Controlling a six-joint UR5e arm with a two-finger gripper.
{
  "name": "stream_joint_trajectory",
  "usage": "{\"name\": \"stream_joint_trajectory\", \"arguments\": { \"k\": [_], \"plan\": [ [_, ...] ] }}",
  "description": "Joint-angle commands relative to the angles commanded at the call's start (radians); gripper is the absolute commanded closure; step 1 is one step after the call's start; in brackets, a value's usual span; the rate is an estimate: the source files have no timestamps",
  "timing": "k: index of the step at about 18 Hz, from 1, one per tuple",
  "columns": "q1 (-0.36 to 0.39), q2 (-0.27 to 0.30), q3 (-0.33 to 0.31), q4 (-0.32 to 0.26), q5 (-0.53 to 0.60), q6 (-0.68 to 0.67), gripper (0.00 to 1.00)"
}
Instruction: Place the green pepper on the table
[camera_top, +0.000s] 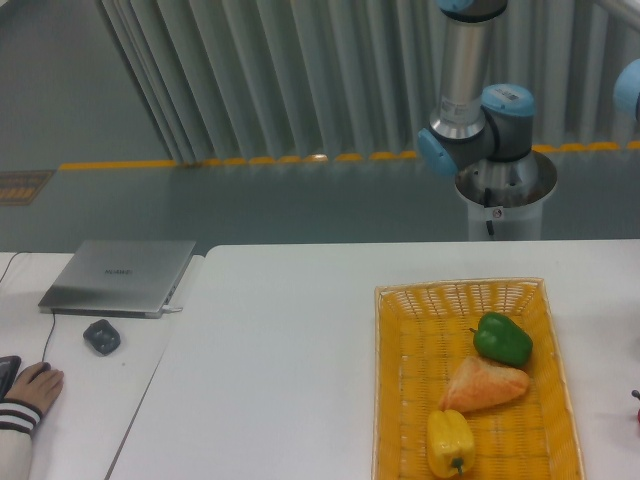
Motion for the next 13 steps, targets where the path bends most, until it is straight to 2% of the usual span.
{"name": "stream_joint_trajectory", "arguments": {
  "k": [6, 11, 13],
  "plan": [
    [-0.005, 0.006, -0.012, -0.002, -0.009, -0.002, 0.0],
    [0.064, 0.077, -0.086, 0.005, -0.02, -0.02, 0.0],
    [0.072, 0.104, -0.086, 0.005, -0.012, -0.066, 0.0]
  ]
}}
